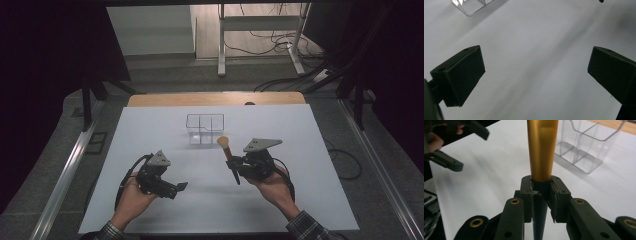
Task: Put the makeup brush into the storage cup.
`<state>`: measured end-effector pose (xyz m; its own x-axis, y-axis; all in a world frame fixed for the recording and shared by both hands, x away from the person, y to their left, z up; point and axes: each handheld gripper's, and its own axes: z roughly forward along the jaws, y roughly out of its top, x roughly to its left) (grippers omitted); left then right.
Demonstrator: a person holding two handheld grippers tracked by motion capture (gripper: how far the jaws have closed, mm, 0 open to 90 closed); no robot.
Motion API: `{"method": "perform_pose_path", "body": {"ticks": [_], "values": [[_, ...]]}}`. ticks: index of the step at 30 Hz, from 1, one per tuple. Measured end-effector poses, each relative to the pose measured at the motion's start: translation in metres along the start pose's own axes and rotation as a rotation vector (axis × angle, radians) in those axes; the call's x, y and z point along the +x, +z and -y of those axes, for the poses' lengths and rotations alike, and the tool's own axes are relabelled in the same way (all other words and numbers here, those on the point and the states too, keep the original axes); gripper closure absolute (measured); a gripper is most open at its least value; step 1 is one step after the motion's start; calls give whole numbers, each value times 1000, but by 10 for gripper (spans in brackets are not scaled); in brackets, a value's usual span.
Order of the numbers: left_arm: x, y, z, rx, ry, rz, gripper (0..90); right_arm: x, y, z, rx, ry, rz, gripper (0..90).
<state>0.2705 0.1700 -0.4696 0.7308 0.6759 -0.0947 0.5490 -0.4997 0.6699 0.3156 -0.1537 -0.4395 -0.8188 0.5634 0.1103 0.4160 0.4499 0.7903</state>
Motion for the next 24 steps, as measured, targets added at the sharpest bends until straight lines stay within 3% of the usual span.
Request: {"method": "perform_pose_path", "body": {"ticks": [10, 21, 24], "values": [[0, -2, 16, 24, 29, -38, 9, -10, -6, -1, -31, 30, 18, 741], [2, -7, 27, 18, 24, -5, 23, -17, -7, -5, -37, 27, 28, 741], [3, -9, 29, -5, 15, 8, 21, -17, -7, -6, -37, 23, 26, 741]]}}
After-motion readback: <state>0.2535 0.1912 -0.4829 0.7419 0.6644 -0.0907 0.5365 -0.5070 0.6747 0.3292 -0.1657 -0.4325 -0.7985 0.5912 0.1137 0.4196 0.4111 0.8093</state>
